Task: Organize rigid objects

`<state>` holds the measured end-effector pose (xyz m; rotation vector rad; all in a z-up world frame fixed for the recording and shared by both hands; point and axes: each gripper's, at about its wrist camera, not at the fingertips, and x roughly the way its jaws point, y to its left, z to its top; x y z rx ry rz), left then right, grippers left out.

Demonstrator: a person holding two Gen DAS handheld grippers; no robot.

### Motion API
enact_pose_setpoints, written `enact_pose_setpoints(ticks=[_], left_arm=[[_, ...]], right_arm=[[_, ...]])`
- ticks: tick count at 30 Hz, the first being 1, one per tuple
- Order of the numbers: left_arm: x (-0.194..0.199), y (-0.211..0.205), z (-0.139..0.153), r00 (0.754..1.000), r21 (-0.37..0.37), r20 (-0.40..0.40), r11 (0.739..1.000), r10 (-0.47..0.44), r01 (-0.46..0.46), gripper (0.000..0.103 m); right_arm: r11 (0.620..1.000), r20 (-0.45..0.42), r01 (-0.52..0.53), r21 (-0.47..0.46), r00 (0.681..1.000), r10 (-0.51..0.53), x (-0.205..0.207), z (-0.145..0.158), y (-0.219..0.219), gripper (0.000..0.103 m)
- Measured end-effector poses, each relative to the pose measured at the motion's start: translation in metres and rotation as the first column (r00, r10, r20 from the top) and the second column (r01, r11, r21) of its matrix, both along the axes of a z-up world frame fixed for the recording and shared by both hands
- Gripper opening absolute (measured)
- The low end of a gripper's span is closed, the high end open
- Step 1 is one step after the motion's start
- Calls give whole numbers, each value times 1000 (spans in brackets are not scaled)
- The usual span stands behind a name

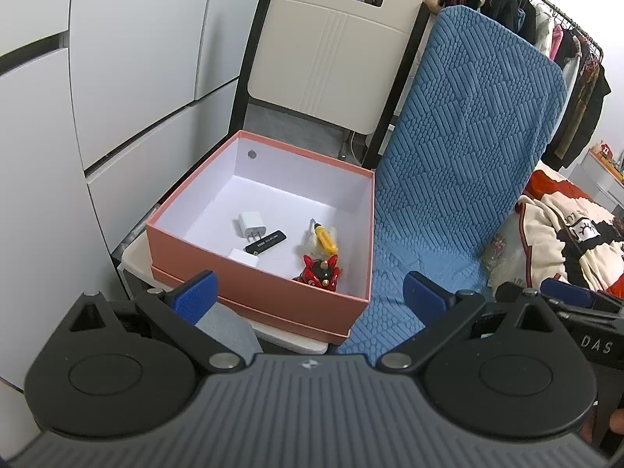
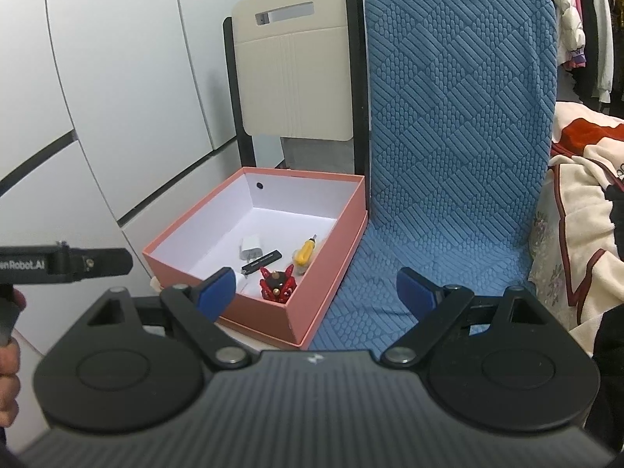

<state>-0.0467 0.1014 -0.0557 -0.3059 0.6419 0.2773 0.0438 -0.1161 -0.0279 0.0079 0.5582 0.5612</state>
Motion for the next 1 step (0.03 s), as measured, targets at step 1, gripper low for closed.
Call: enact_pose_setpoints(ticks=[1], left_arm=[[0,0,0,1000,-3,0,1000,-2,2,102]], right_arm=[[1000,2,1,1,1000,-1,0,0,0,91]])
